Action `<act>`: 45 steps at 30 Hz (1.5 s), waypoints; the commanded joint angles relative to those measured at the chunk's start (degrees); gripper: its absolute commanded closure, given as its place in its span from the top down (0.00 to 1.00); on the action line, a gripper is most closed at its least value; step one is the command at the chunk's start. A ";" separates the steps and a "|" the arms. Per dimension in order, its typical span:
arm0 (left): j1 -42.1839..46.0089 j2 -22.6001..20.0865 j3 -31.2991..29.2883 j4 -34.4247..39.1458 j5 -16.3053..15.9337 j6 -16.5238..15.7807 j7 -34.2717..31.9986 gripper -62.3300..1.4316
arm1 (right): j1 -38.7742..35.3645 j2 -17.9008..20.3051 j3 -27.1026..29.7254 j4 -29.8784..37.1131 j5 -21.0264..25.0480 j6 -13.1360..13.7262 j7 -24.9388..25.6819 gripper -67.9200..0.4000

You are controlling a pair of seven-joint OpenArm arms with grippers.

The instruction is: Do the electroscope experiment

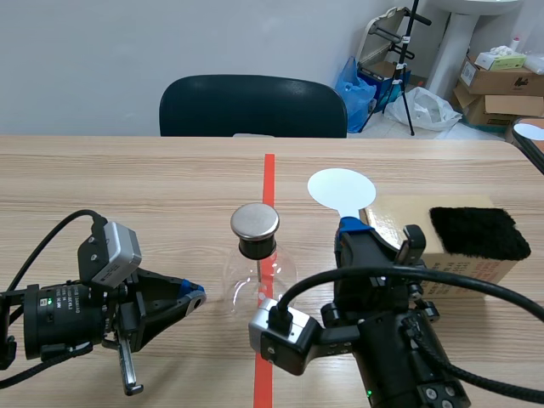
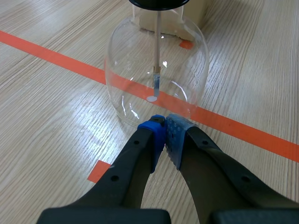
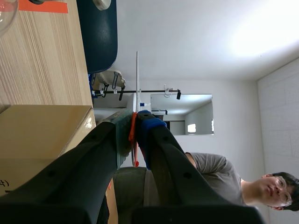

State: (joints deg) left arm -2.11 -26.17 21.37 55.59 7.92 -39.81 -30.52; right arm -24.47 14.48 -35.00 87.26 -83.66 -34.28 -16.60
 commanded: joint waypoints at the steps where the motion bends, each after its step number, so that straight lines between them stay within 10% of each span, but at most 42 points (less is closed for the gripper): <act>1: -0.79 -0.07 -0.07 0.70 -0.79 -0.07 -0.94 0.08 | 0.68 0.39 0.17 0.68 -0.04 -0.83 0.04 0.02; 33: -0.79 -0.09 -0.07 0.70 -0.79 -0.07 -0.94 0.08 | 0.68 0.39 0.22 0.68 -0.04 -0.81 0.04 0.02; 45: -0.79 -0.07 -0.07 0.70 -0.79 -0.07 -0.96 0.08 | 0.68 0.42 0.50 0.68 -0.04 -0.83 8.55 0.02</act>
State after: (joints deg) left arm -2.11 -26.17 21.37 55.59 7.92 -39.81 -30.52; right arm -24.47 14.50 -34.96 87.26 -83.66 -34.28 -8.51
